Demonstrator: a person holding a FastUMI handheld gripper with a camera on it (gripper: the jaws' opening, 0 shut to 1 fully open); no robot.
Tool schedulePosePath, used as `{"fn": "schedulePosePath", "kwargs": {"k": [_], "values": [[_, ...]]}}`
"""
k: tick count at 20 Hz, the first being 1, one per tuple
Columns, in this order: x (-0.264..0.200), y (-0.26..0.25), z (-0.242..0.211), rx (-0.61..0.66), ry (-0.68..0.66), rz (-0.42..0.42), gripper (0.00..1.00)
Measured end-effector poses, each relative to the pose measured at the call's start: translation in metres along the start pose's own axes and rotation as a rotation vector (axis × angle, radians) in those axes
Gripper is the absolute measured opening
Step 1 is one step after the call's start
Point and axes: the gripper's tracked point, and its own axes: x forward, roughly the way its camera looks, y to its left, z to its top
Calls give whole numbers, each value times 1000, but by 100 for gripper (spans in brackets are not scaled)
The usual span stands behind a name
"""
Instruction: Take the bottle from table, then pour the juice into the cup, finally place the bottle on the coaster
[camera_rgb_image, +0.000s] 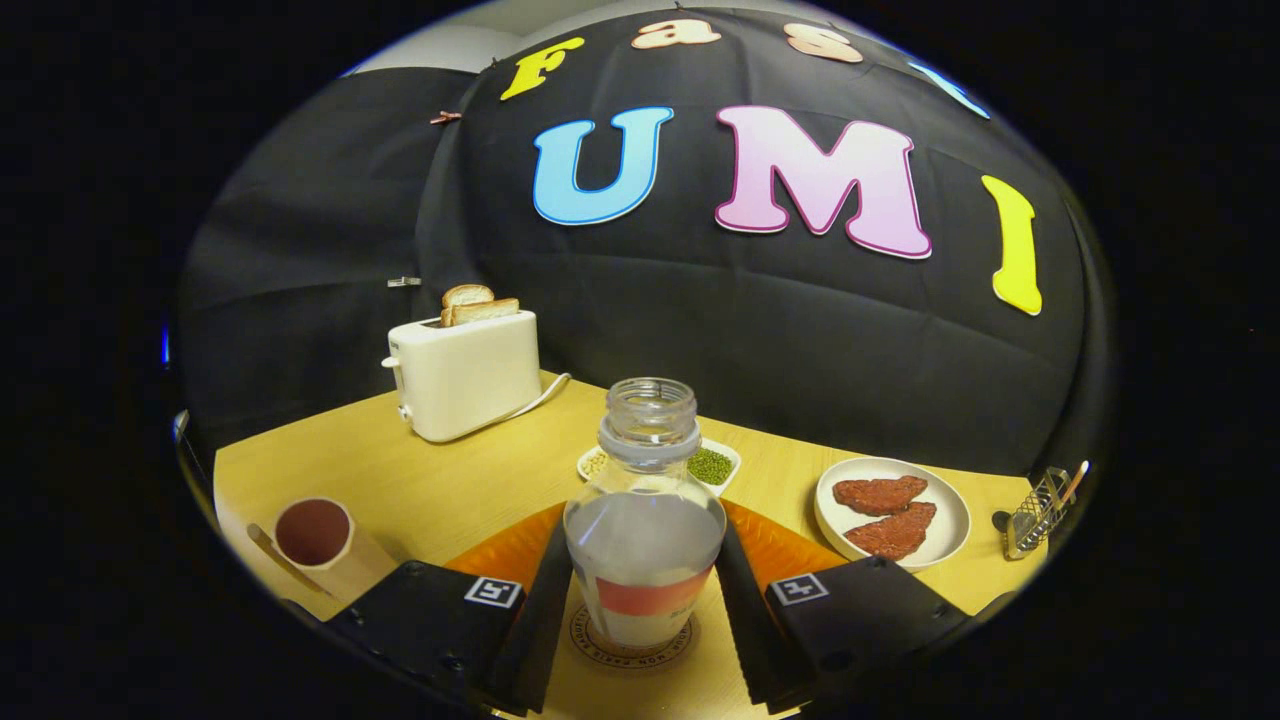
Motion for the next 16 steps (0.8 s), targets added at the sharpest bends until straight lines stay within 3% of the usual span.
{"fn": "schedulePosePath", "kwargs": {"k": [6,9,16], "values": [[-3,-3,-3,-10,9,-10,79],[-10,-4,3,-21,6,-11,100],[-50,-1,32,-12,-35,-15,98]]}}
